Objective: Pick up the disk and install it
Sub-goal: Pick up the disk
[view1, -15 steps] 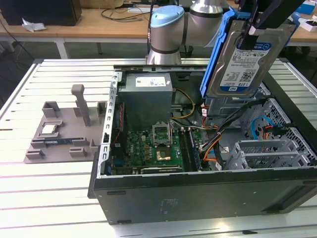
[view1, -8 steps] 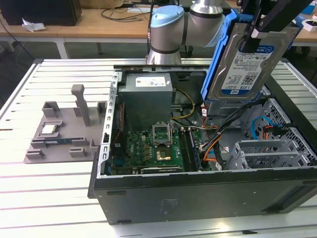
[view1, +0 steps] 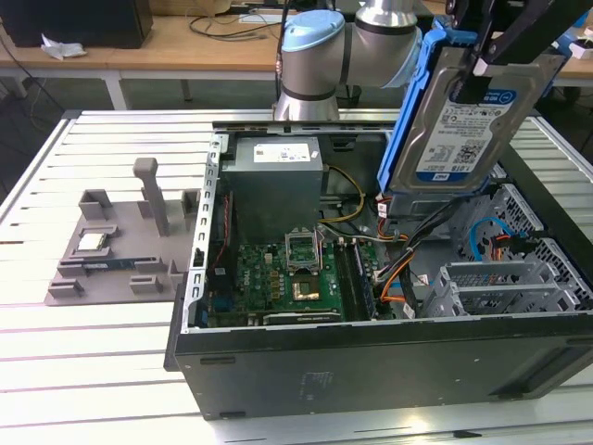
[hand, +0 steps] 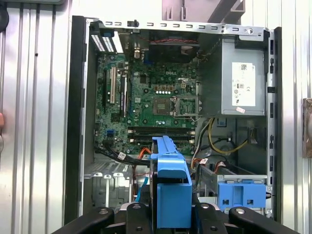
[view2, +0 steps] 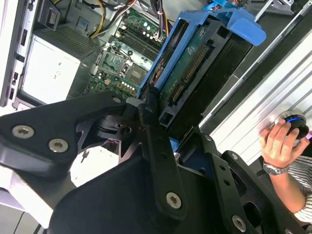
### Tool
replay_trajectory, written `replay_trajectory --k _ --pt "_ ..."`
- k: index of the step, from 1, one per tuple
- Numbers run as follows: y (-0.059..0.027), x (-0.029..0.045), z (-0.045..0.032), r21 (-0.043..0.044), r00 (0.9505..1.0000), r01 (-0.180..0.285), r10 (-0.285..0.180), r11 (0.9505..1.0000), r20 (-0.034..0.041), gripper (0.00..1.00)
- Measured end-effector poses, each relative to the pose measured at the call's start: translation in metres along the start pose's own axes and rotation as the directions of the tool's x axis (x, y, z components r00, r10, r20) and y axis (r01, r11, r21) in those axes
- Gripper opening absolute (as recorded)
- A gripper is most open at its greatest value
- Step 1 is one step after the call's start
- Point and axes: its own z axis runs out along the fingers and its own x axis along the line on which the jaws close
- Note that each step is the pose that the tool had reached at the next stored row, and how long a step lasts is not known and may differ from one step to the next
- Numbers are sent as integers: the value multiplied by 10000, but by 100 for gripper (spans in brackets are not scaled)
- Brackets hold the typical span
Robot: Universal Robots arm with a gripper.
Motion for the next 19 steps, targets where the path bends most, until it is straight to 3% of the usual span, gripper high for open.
replay_trajectory --k 7,19 --pt "1 202 7 1 10000 3 -3 10000 83 37" --pt "3 381 10 1 10000 3 -3 10000 83 37"
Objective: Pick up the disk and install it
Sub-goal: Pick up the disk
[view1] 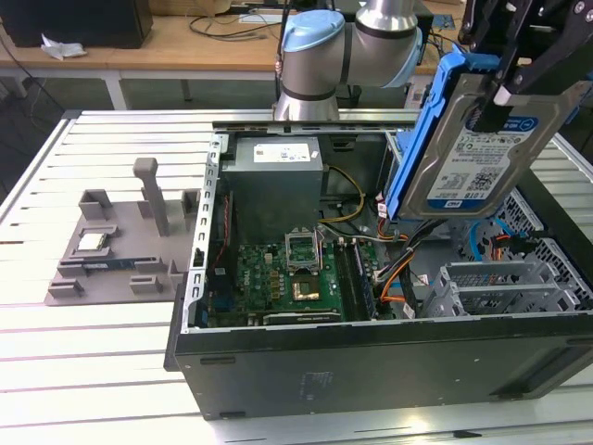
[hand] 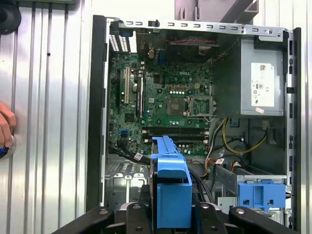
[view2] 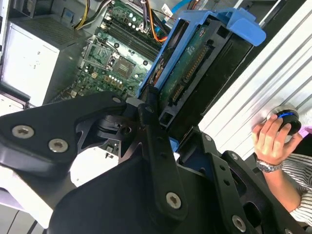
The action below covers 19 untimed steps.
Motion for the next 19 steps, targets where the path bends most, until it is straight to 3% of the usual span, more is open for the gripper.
replay_trajectory --k 19 --pt "4 322 10 0 10000 0 0 10000 0 37"
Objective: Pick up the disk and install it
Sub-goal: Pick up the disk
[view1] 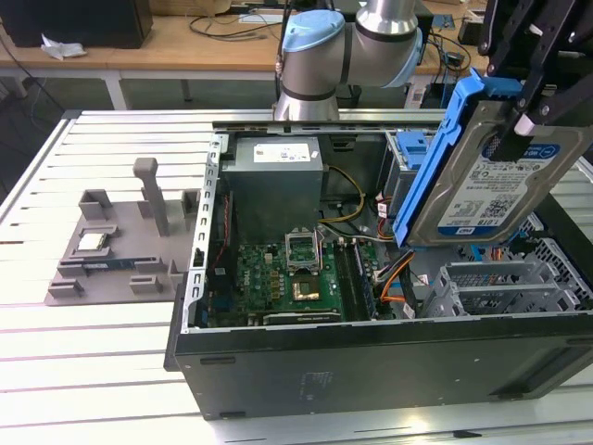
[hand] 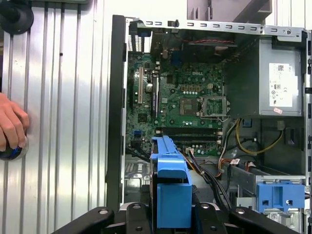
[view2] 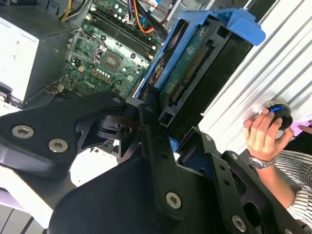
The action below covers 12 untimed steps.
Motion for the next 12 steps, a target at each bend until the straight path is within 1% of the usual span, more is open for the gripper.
replay_trajectory --k 3,5,6,7,10,11,12 --pt "0 62 11 0 10000 -2 2 10000 6 37" --pt "-2 79 17 4 10000 -54 54 10000 71 37" --pt "-2 79 18 8 9998 -141 141 9999 129 37" --pt "-2 80 20 11 9996 -212 211 9998 169 37" --pt "-46 81 31 12 9995 -256 256 9997 177 37" --pt "-82 83 47 7 9995 -256 256 9997 177 37" --pt "-137 83 81 -11 9995 -257 258 9997 167 37"
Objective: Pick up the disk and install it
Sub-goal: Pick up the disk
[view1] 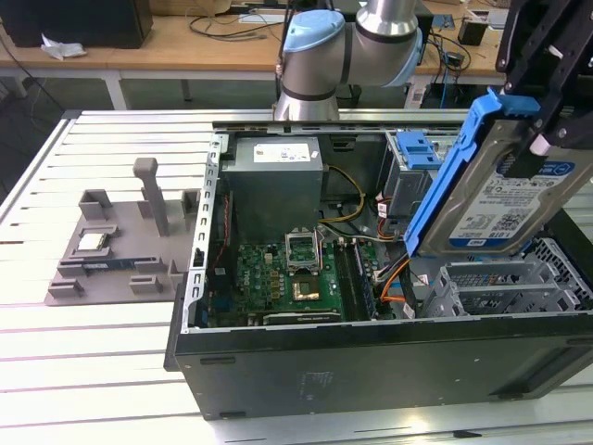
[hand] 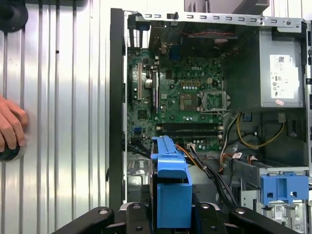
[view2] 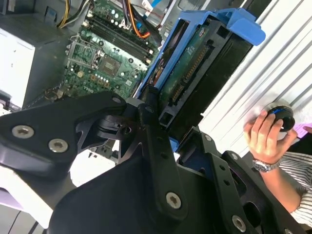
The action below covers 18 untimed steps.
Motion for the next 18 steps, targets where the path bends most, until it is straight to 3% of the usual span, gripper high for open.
replay_trajectory --k 4,13,18 --pt "-118 -5 73 -31 10000 -3 3 10000 -9 37" --pt "-611 -72 278 -140 9999 -15 14 9999 -102 37" --pt "-676 -69 353 -146 9999 -18 16 9999 -121 37"
